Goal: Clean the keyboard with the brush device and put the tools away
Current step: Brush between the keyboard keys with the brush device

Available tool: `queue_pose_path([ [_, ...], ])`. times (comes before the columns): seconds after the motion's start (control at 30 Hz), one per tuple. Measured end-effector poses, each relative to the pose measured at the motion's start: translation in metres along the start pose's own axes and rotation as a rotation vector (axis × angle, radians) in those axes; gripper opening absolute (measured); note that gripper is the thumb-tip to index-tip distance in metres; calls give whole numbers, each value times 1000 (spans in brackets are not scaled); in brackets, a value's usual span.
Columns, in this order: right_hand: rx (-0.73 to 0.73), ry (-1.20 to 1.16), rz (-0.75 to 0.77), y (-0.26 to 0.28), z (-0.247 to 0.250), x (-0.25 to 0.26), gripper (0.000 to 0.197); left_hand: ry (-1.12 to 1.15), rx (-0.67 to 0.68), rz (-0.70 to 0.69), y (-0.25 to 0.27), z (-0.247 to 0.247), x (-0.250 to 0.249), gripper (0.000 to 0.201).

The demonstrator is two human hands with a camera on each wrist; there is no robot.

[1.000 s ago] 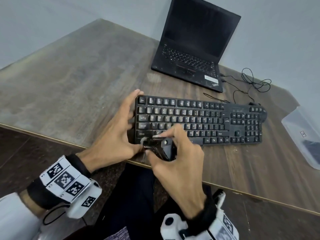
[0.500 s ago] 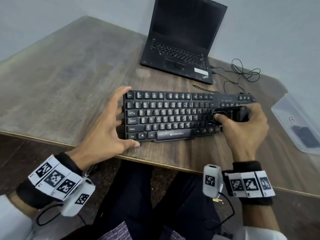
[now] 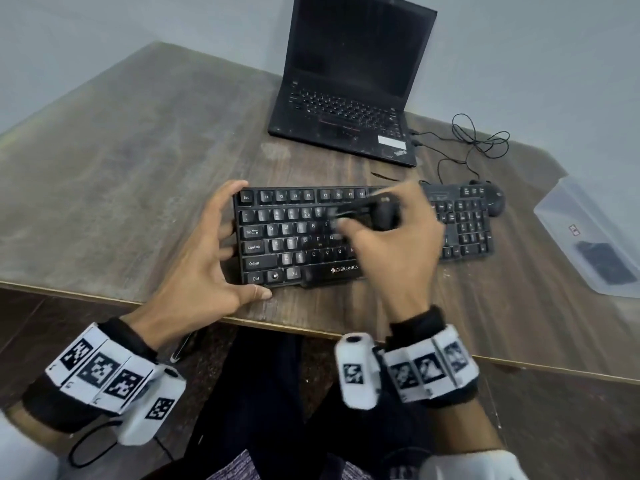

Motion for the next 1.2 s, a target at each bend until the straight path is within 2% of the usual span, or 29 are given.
queue_pose_path([
  [0.1,-166,90,-137,-37,44,-31,45,-23,6,-12,1,1,0,135],
  [0.2,-214,123,-162,-48,53,-30,42,-41,8,-28,1,1,-2,135],
  [0.37,-16,49,12,-7,-16,26,42,-67,1,-44,0,2,-2,136],
  [0.43,64,28,80,16,-46,49,38,-7,-8,-46,0,1,-3,134],
  [0.57,178,-2,127,35,-70,69,36,51,-2,-52,0,-1,-5,130],
  [0.73,117,18,51,-5,-31,30,43,-8,-22,-67,0,0,-1,132],
  [1.0,-174,197,-218,-99,78,-64,48,-81,-1,-77,0,2,-1,133],
  [1.1,-192,222,-244,-110,87,-72,48,-79,-1,-70,0,3,0,133],
  [1.2,-156,186,-226,-92,71,-57,48,-77,-5,-77,0,2,0,134],
])
Point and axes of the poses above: each hand's wrist, its own y-axis away from the middle knuckle, its own z-axis out of the back of the hand, x = y × z, the point moved 5 cm from there along -y, towards the middle knuckle, and after that the axes turned 8 degrees about -z, right-handed, at the moved point
